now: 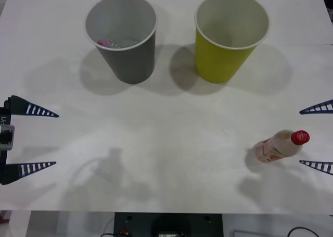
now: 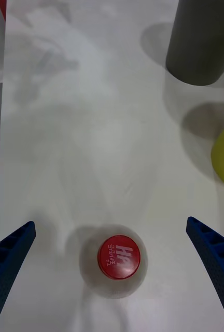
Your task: Put the can into the green bin and the plastic bottle into the gray bin
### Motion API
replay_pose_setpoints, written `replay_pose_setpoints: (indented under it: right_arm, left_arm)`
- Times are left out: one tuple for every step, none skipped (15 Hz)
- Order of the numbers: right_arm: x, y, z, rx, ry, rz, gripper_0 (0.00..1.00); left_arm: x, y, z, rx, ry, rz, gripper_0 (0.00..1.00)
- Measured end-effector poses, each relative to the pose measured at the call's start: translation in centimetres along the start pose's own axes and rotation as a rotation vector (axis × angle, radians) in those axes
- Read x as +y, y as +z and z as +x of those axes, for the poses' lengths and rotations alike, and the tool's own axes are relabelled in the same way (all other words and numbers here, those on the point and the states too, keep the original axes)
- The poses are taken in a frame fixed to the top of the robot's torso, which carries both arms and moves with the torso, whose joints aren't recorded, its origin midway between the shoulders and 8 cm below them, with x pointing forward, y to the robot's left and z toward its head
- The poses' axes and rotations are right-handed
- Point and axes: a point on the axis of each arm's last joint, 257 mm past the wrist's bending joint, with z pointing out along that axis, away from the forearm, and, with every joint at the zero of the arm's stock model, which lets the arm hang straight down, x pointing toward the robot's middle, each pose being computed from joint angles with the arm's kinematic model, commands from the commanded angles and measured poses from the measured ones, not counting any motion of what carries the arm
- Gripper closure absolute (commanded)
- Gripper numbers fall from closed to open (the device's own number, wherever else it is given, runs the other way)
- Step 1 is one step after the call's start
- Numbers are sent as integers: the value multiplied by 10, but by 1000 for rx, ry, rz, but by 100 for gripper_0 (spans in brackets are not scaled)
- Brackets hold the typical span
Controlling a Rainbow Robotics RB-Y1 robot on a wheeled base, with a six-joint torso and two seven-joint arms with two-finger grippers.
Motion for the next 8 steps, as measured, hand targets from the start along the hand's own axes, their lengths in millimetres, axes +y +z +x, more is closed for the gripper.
replay_pose_setpoints:
  right_arm:
    - [0,-4,4,-11,-5,12,0]
    - [1,-7,9,-24,-3,20,0]
    - [1,-10,15,-38,-4,26,0]
    - [1,-13,20,-47,-10,34,0]
    - [1,-16,26,-56,-13,46,0]
    - [1,-18,33,-66,-14,58,0]
    - [2,-20,38,-72,-15,68,0]
    - [3,-21,43,-76,-15,78,0]
  left_arm:
    - [0,0,0,0,0,0,0]
    - [0,0,0,0,0,0,0]
    - [0,0,0,0,0,0,0]
    - [0,0,0,0,0,0,0]
    - [0,0,0,0,0,0,0]
    - [0,0,0,0,0,0,0]
    - [0,0,0,0,0,0,0]
    - [0,0,0,0,0,0,0]
